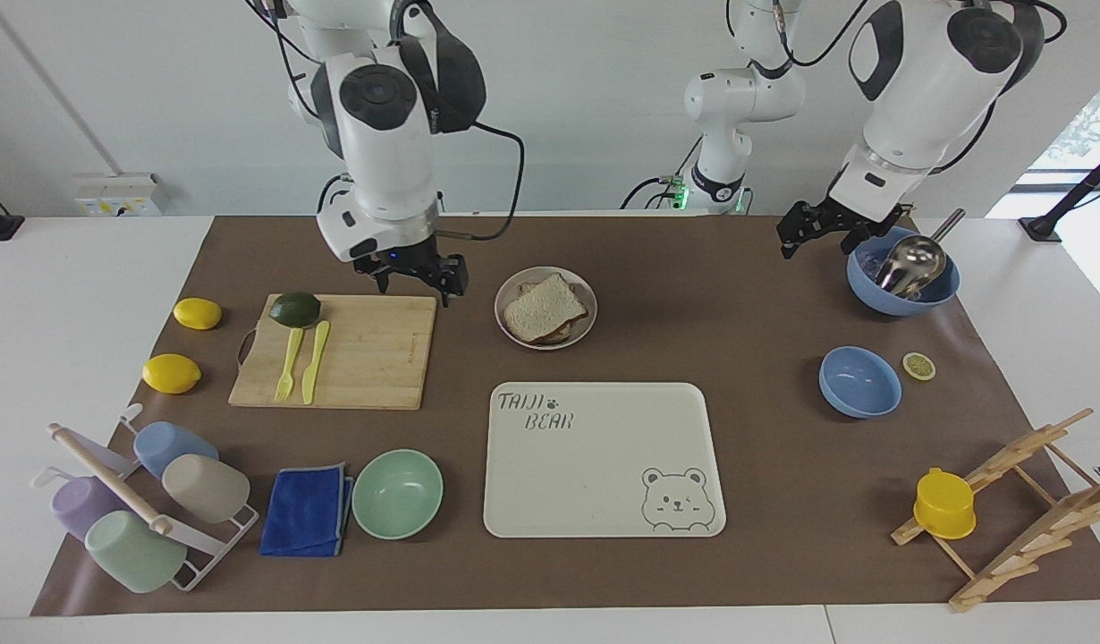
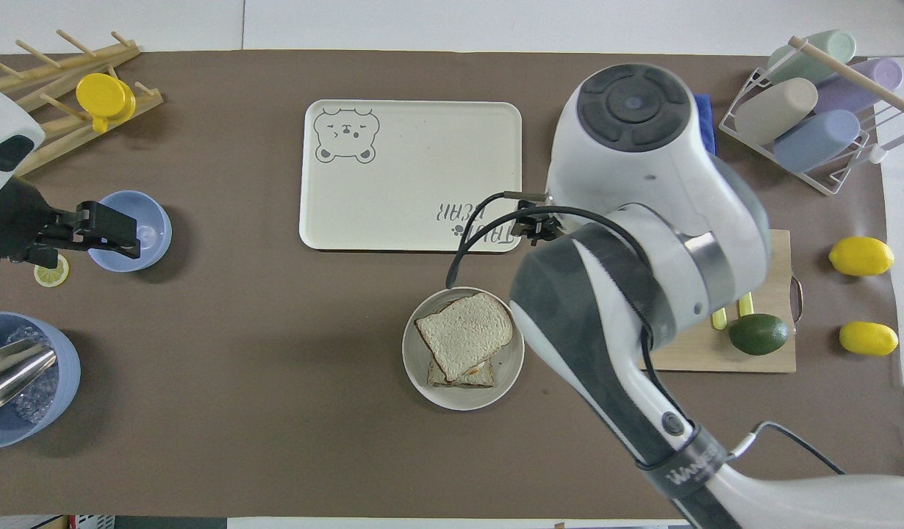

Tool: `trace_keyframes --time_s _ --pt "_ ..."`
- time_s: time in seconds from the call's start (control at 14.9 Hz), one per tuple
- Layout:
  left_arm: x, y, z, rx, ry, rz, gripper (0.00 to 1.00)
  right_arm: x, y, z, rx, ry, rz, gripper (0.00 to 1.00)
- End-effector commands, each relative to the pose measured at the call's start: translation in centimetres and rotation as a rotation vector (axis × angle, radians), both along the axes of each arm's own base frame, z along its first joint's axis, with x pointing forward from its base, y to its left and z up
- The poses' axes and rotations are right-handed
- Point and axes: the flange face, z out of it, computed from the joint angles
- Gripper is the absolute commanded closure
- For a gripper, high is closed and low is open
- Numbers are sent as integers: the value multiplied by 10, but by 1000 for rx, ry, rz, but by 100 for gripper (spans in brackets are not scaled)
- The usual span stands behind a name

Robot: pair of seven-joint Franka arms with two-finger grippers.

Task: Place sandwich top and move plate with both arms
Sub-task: 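Withdraw the right gripper while the left gripper reaches the plate rim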

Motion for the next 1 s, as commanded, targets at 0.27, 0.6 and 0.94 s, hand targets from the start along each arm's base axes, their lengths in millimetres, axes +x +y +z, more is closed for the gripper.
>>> trace_keyframes --time_s 0.27,0.6,0.94 --pt "-82 -119 -82 -67 -11 12 0 -19 -98 79 22 12 135 0" --pt "-102 -189 -161 -86 -10 -26 0 -18 -147 67 37 67 175 0" --pt "-124 -213 -217 -98 -39 -75 3 -24 -202 54 85 110 208 0"
